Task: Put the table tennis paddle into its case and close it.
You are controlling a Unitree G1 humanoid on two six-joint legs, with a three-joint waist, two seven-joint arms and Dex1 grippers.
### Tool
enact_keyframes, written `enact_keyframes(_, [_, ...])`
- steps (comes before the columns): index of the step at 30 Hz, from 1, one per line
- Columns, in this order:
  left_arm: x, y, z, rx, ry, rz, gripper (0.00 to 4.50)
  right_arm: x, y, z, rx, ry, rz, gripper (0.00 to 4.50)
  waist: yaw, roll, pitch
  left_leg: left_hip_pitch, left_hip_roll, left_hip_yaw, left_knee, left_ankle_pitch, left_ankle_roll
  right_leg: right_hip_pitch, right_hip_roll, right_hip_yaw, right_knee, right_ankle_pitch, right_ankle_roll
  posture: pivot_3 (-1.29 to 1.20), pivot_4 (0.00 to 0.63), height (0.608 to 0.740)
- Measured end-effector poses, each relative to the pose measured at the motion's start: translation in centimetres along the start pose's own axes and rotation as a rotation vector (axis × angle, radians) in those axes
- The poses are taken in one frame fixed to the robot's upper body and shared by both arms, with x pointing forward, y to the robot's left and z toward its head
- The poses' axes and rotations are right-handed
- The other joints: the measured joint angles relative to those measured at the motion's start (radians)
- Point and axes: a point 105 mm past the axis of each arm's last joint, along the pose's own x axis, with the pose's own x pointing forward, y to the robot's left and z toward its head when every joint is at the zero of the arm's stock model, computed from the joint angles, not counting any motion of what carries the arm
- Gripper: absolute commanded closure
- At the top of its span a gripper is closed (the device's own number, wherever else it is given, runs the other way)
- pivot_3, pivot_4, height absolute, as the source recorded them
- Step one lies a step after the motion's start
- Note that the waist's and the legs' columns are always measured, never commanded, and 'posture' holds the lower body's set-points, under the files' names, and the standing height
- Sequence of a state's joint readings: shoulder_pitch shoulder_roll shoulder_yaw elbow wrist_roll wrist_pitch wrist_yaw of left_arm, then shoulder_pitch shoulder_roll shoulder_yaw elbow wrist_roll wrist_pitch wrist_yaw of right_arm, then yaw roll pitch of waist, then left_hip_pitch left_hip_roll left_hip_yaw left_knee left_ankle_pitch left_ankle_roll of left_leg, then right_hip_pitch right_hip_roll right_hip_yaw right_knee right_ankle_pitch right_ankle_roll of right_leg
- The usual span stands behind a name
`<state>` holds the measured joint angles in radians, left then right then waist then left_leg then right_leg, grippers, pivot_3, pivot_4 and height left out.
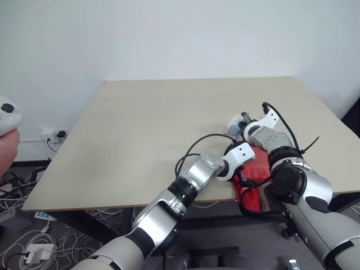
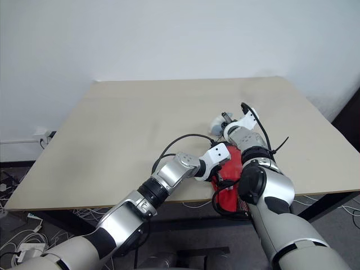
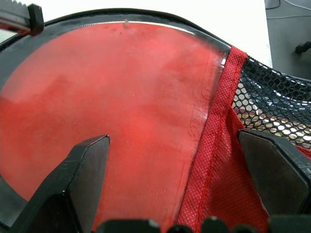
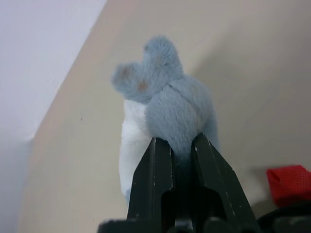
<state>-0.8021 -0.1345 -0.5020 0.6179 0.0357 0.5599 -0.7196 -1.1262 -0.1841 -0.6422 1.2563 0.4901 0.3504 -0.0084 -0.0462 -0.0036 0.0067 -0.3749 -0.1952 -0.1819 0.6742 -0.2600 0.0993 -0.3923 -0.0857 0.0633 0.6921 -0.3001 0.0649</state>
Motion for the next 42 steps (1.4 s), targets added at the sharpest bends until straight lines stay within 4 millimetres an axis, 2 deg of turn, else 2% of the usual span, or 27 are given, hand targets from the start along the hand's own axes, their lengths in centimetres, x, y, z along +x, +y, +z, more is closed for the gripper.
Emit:
enact_keyframes(9, [-0.1,0.0,0.0,-0.002,0.002,0.001,0.0,0.0,-0.2,0.8,-0.005,-0.052,-0.012,4.49,0.001,0.0,0.0,0.0,0.0,0.0,0.0,0.0,0.001,0.0,0.0,0.0,0.0,0.0,0.0,0.0,0.0,0.716])
enact_keyframes(17, [-0.2,0.2,-0.2,-0.003,0.005,0.007,0.0,-0.9,-2.5,4.3,-0.007,-0.136,-0.112,4.49,0.001,0.0,0.0,0.0,-0.001,0.0,0.0,0.001,0.001,0.0,0.0,0.0,0.0,0.0,0.0,0.0,0.0,0.716])
enact_keyframes(28, [-0.2,0.2,-0.2,-0.002,0.004,0.007,0.0,-2.4,-4.0,7.1,-0.038,-0.123,-0.156,4.49,0.003,0.0,0.0,-0.001,-0.001,0.0,0.0,0.0,0.001,0.001,-0.001,0.0,-0.001,0.0,0.0,0.0,0.0,0.716])
enact_keyframes(33, [-0.2,0.1,-0.2,0.0,0.006,0.005,0.0,-4.3,-6.8,8.3,-0.06,-0.13,-0.2,4.49,0.017,0.001,0.0,-0.002,-0.001,0.0,0.001,0.0,0.002,0.001,-0.001,0.001,0.0,0.0,0.0,0.0,0.0,0.716])
enact_keyframes(35, [-0.2,0.1,-0.2,0.0,0.008,0.005,0.0,-5.7,-8.2,8.5,-0.085,-0.135,-0.212,4.49,0.026,0.002,0.0,-0.002,-0.001,0.0,0.001,0.0,0.002,0.001,-0.001,0.001,0.0,0.0,0.0,0.0,0.0,0.716])
enact_keyframes(39, [-0.2,0.2,-0.3,-0.006,0.006,0.006,0.0,-8.1,-10.7,7.7,-0.136,-0.127,-0.246,4.49,0.028,0.004,-0.001,-0.002,-0.001,0.001,0.001,0.0,0.002,0.001,-0.001,0.002,0.0,0.0,0.0,0.0,0.0,0.716])
enact_keyframes(42, [-0.3,0.4,-0.3,-0.012,0.003,0.01,0.0,-9.4,-11.4,7.0,-0.147,-0.129,-0.259,4.49,0.027,0.006,-0.003,-0.001,0.0,0.002,0.0,0.0,0.002,0.002,-0.001,0.002,0.0,0.0,0.0,0.0,0.0,0.716])
